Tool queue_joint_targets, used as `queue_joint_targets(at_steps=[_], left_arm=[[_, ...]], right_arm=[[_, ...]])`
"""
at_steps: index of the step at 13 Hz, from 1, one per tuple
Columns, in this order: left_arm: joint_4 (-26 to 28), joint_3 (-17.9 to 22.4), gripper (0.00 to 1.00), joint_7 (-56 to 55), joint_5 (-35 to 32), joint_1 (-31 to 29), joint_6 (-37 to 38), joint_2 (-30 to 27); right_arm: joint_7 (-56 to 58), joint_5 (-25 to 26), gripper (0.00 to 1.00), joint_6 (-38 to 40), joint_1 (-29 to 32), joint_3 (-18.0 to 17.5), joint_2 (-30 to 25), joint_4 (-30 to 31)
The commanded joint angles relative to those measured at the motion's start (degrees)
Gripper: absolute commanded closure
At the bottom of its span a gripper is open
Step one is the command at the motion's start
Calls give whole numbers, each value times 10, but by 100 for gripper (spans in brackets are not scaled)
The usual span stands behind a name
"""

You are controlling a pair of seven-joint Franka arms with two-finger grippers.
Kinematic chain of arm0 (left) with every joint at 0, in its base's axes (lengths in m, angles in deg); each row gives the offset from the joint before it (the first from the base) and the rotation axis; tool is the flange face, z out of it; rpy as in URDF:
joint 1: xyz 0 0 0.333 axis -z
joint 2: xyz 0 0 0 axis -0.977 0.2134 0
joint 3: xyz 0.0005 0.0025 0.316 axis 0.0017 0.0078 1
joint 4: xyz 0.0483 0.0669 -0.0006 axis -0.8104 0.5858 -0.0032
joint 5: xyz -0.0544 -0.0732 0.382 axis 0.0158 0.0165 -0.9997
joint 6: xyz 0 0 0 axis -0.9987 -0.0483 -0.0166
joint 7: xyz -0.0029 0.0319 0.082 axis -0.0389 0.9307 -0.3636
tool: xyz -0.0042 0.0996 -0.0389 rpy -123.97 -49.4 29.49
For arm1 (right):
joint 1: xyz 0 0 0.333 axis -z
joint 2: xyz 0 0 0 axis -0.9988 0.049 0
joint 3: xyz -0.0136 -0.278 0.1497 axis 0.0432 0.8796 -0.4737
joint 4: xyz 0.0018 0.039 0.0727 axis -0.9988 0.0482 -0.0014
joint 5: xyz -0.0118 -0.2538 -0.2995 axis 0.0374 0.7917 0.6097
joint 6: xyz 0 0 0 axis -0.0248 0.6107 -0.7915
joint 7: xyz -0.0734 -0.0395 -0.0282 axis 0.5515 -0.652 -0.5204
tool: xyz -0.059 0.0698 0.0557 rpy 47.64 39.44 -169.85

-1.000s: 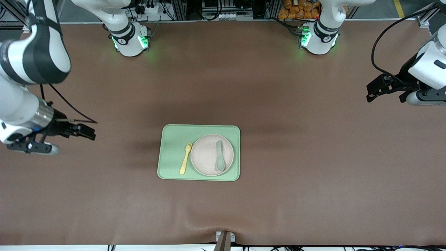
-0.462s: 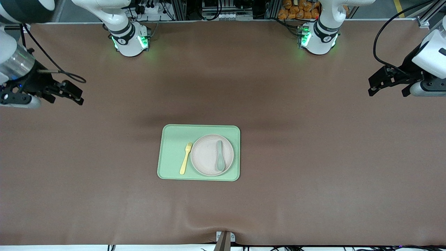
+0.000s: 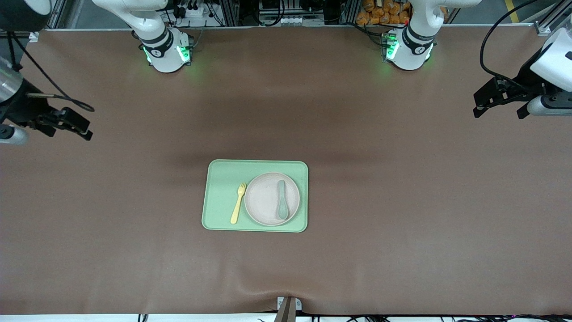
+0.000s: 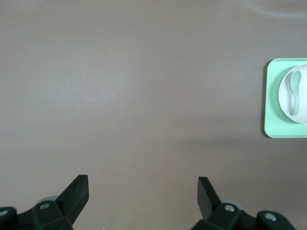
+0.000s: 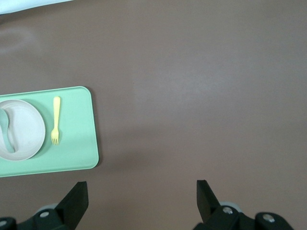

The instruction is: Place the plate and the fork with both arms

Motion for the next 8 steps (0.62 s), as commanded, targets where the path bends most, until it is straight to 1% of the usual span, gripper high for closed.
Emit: queue_joint_targets(at_steps=[1,2,5,8], left_arm=[[5,-4,0,17,-13,-5,13,-11],[5,-5,0,15,-13,-3,13,-10],[3,-6,0,14,-14,0,13,-8],[3,-6,0,14,-14,1,18,-8]], right_arm=[[7,-6,0,43,13,-8,26,-58],[11,-5,0,49,13,-8,29,-63],[97,4,0,54,13,-8,30,-63],[95,2,0,76,9,-8,30,-70]])
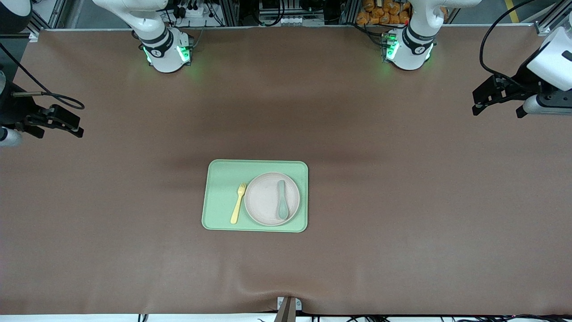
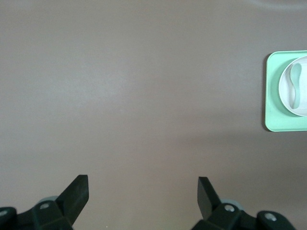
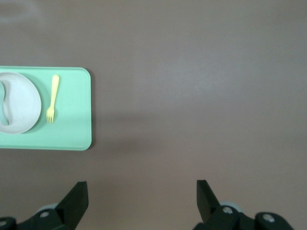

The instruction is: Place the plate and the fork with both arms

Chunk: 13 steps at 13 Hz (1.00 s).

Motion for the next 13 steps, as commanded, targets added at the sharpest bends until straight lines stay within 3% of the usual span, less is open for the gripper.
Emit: queue_joint_targets(at_steps=[1,13], left_arm=[[3,-4,0,6,-13,0,14,-8],[-8,1,0,1,-12,-5,35,-5]], right_arm=[[9,-1,0,18,6,-6,10,-24],[9,1,0,24,7,-6,9,-19]])
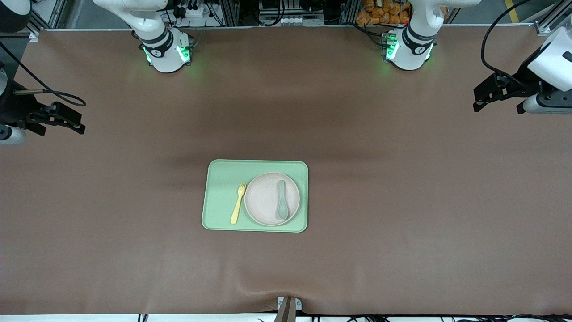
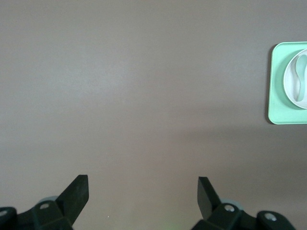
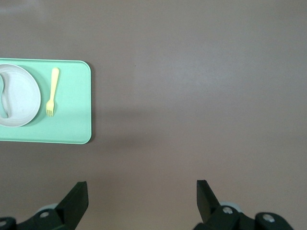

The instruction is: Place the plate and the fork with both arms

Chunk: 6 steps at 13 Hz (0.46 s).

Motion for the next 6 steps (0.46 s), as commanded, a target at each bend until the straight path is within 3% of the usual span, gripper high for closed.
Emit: queue_joint_targets(at_steps=[1,6], left_arm=[[-7,-1,0,1,-12,-1,13,-5],[-13,1,0,-1,-9,-2,23,-5]], right_arm=[[6,1,0,15,8,-6,8,-17],[10,0,0,23,15,-6,8,-17]])
